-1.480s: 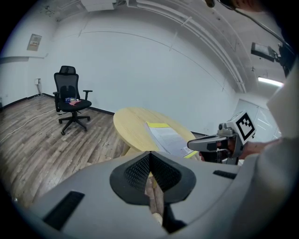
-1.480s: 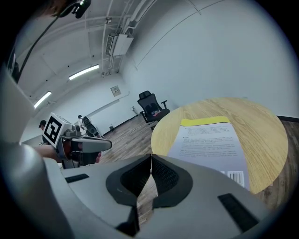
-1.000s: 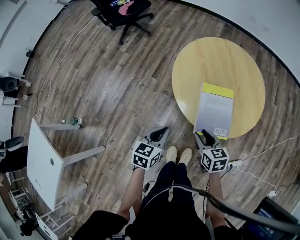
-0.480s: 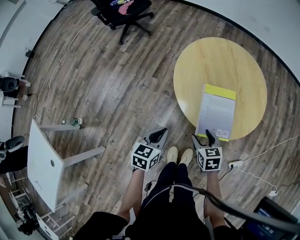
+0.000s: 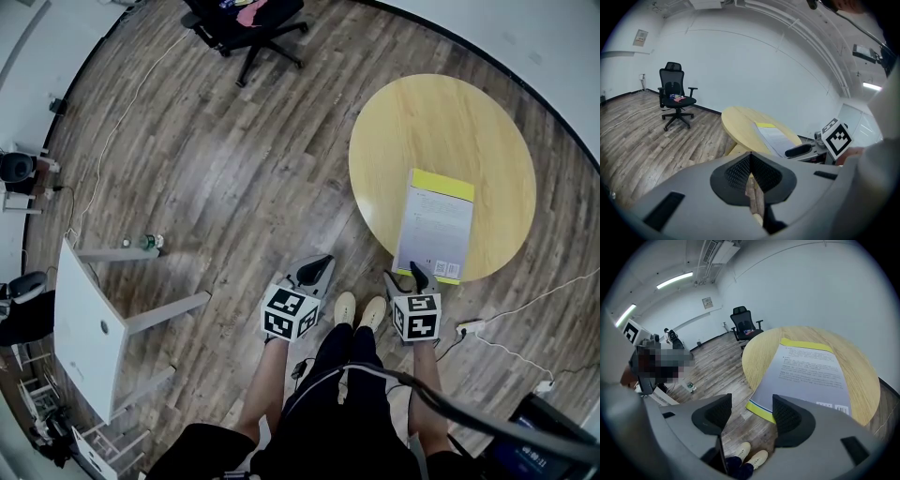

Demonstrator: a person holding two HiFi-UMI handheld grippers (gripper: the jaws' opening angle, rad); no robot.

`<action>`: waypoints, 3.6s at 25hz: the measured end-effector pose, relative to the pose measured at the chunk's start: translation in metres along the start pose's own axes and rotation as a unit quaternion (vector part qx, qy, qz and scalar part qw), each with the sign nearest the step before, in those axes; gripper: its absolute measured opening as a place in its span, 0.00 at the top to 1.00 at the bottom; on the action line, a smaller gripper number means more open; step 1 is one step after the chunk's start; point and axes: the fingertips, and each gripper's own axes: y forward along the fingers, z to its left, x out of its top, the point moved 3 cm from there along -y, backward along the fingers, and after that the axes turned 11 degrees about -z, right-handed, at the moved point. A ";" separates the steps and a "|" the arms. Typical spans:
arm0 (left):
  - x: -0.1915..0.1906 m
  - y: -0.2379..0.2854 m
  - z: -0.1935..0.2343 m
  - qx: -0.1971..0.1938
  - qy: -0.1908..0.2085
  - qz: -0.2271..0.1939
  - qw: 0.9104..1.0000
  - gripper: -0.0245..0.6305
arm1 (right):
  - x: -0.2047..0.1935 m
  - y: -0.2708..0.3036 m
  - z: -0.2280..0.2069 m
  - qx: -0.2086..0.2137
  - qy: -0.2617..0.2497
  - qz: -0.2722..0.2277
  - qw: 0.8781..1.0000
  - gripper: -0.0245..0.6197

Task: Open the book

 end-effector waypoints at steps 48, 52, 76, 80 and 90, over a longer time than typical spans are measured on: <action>0.006 0.003 -0.010 -0.003 0.012 -0.005 1.000 0.96 | 0.001 -0.007 -0.008 -0.014 0.010 -0.014 1.000 0.95; 0.012 0.003 -0.012 -0.006 0.016 -0.009 1.000 0.96 | 0.007 -0.012 -0.008 -0.016 0.008 -0.020 1.000 0.95; 0.071 0.027 -0.086 -0.074 0.063 -0.042 0.994 0.96 | 0.051 -0.091 -0.054 -0.081 0.024 -0.097 0.992 0.95; 0.078 0.035 -0.105 -0.086 0.072 -0.043 0.993 0.96 | 0.056 -0.108 -0.071 -0.095 0.030 -0.110 0.989 0.95; 0.109 0.061 -0.151 -0.124 0.098 -0.057 0.986 0.96 | 0.066 -0.148 -0.113 -0.134 0.044 -0.132 0.981 0.95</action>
